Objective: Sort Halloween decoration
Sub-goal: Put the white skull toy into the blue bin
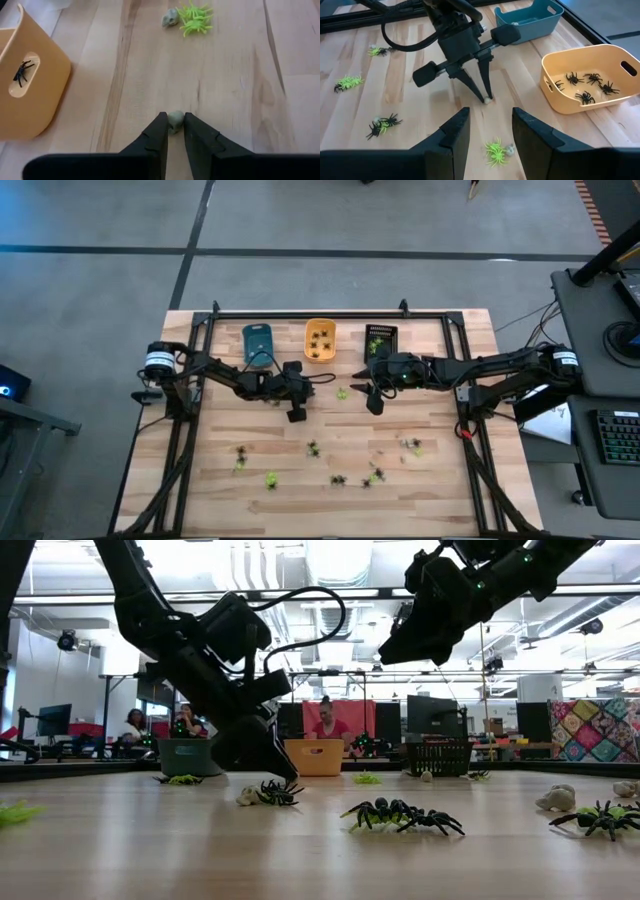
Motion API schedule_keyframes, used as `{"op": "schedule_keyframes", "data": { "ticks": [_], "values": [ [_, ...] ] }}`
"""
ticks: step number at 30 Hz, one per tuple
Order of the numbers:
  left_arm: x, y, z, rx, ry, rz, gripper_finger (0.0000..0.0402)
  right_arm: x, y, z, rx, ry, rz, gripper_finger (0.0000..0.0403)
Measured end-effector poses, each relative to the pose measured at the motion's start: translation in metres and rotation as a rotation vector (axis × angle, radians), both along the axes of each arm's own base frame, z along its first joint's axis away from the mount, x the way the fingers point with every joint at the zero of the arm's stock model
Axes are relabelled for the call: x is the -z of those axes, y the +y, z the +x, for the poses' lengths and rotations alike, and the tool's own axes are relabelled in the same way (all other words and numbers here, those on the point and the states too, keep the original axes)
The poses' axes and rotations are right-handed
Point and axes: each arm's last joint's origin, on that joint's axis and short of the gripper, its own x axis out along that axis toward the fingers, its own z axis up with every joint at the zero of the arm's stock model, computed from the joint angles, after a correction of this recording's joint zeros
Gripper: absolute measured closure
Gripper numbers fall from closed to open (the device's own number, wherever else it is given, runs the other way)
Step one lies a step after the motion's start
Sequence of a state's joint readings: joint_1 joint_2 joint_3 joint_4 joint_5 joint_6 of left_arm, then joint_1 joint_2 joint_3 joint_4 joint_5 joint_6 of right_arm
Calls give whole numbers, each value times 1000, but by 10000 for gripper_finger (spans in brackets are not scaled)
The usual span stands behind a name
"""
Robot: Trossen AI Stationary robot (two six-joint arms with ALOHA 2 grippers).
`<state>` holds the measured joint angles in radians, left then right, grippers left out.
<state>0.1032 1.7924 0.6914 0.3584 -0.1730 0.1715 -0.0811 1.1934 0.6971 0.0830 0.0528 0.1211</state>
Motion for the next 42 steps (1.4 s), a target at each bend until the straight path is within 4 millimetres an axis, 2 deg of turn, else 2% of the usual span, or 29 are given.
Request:
{"op": "schedule_keyframes", "data": {
  "ticks": [4,8,16,33,38,42],
  "values": [
    [-1,0,1,0,-13,1,369,0,0,0,0,0,-1,268],
    [-1,0,1,-3,-18,-2,397,0,0,0,-1,0,-1,268],
    [-5,0,1,-11,-31,-10,401,0,0,0,-1,0,-1,268],
    [-58,-2,-14,-3,-121,-14,401,0,0,0,-1,0,-1,268],
    [-59,-5,-9,81,-175,-74,401,0,0,0,-1,-1,-1,268],
    [-48,-6,-1,130,-193,-86,400,0,0,0,-2,2,-1,268]
  ]
}}
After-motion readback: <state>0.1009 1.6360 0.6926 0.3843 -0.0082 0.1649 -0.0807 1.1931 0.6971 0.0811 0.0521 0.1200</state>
